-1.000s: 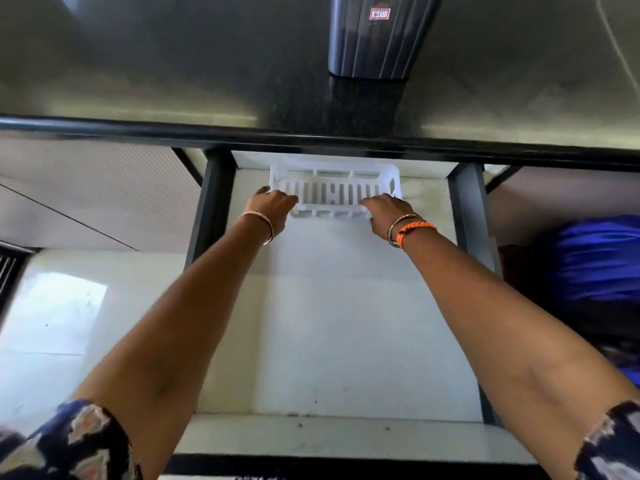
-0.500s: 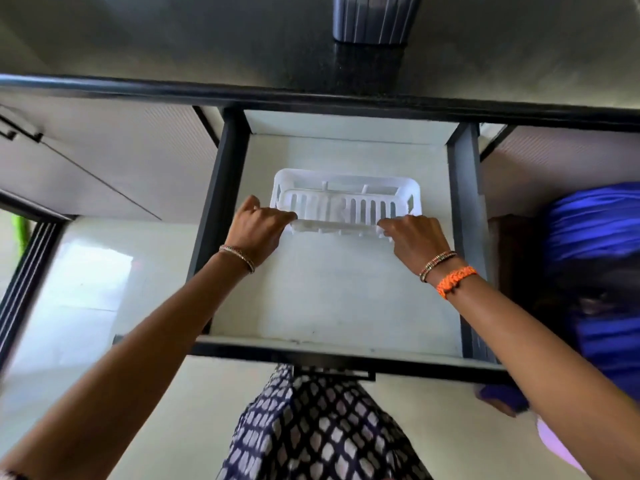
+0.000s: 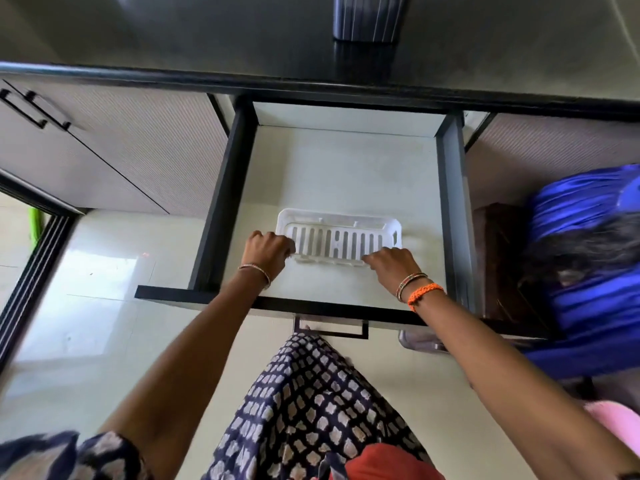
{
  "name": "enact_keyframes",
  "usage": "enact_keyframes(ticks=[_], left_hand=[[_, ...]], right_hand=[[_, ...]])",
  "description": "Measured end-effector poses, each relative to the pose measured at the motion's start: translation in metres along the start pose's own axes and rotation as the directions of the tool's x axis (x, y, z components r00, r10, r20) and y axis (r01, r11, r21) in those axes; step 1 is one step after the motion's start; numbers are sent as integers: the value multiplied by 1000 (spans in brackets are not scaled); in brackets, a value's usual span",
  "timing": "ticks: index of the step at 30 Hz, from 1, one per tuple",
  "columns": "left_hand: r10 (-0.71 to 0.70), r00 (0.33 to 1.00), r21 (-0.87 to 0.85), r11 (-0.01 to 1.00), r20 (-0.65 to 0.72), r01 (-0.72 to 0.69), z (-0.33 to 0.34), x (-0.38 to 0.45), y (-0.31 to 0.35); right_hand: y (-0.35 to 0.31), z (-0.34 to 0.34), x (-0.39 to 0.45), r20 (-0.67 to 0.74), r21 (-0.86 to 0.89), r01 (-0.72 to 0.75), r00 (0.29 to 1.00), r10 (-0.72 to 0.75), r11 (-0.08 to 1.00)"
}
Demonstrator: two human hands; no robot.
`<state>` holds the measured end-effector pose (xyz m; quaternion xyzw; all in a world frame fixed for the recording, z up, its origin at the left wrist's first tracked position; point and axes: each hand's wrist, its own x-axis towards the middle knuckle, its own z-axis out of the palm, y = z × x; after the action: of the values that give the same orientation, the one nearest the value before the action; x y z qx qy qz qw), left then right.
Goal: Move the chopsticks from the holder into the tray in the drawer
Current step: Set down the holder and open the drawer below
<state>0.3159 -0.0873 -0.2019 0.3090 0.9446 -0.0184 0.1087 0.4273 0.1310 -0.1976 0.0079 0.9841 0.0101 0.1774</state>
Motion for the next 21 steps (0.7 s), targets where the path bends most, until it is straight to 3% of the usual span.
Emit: enact_keyframes(ticks=[9,16,21], left_hand=[[-23,1000,-62,998,8,23,7,-5,-2],[31,999,56,998,37,-33,3,-6,-1],[58,985,69,995,161,-70,-2,-6,3]], right_hand=[[-3,1,-3,33,53,-26,999,24,998],[-4,-3,-3,67,57,-71,995,67,996],[-10,-5,-5,196,37,-67,979,59,997]])
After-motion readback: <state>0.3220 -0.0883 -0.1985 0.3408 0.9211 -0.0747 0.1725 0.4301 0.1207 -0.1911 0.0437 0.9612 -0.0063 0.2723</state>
